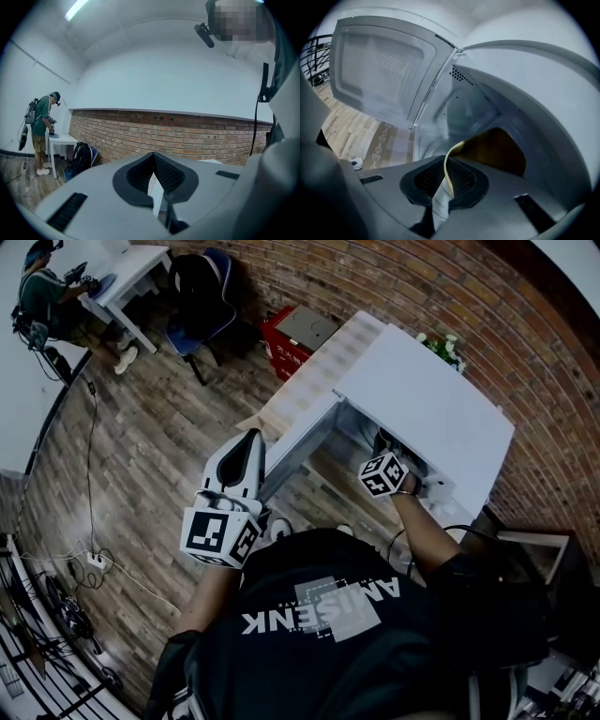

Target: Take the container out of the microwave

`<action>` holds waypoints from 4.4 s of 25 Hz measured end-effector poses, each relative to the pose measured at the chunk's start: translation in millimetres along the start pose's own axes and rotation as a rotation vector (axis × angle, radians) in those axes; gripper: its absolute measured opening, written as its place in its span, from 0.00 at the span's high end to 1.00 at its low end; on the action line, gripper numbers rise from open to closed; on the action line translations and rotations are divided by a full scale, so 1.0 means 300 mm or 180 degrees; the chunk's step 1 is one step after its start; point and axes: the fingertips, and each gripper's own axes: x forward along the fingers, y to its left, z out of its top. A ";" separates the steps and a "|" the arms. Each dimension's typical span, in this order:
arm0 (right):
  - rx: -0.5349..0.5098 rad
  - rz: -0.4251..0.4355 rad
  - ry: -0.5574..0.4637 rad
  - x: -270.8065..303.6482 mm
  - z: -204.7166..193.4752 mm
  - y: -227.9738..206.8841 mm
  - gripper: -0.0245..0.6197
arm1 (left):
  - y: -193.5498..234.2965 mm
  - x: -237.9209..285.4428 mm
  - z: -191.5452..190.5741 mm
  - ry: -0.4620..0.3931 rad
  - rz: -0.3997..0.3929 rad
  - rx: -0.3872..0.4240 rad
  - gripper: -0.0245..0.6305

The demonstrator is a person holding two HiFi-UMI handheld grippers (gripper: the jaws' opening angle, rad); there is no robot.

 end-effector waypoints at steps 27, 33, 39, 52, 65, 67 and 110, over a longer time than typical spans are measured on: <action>0.0472 0.0301 -0.0087 -0.252 0.116 0.227 0.88 | -0.013 0.028 -0.028 0.0068 -0.0735 -0.0156 0.95; 0.0679 0.0388 -0.0097 -0.359 0.153 0.282 0.88 | -0.059 0.065 -0.050 0.0092 -0.1119 -0.0183 0.95; 0.0814 0.0516 -0.0056 -0.472 0.188 0.346 0.88 | -0.105 0.099 -0.052 0.0096 -0.1504 -0.0273 0.95; 0.1104 0.0301 -0.0171 -0.710 0.248 0.285 0.88 | -0.183 0.130 -0.076 0.0138 -0.1991 -0.0306 0.95; 0.1170 -0.0029 -0.0589 -0.950 0.249 0.030 0.88 | -0.308 0.086 -0.022 0.0084 -0.1869 -0.0221 0.95; 0.1237 -0.0075 -0.0691 -0.983 0.243 -0.009 0.88 | -0.328 0.082 -0.013 0.0078 -0.1821 -0.0216 0.95; 0.1713 -0.0569 -0.1378 -1.155 0.101 -0.371 0.88 | -0.477 0.162 0.040 0.0038 -0.1495 -0.0023 0.95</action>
